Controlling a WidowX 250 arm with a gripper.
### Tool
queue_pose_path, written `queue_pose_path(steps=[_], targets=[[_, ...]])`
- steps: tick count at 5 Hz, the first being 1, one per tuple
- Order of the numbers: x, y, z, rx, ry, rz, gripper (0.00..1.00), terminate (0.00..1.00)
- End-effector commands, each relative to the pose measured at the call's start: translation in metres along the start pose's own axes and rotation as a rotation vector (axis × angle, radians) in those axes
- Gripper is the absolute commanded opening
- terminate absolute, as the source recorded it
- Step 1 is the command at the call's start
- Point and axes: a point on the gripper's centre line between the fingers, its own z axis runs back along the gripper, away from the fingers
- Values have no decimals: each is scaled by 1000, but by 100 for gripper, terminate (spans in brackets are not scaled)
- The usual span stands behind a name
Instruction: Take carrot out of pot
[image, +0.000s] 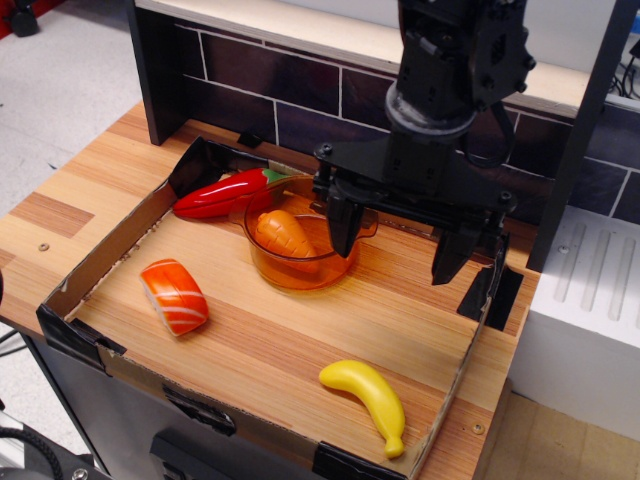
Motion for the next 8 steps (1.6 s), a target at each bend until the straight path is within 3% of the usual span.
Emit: queue_pose_path(steps=[1, 3, 4, 5, 6, 8], targets=[[0, 0, 0, 0, 0, 0, 100, 0], [19, 35, 10, -55, -79, 366, 100, 0], [31, 55, 11, -38, -109, 587, 100, 0], [40, 69, 3, -3, -98, 747, 100, 0], [45, 75, -12, 40, -90, 841, 100, 0], [51, 82, -35, 20, -87, 1041, 100, 0]])
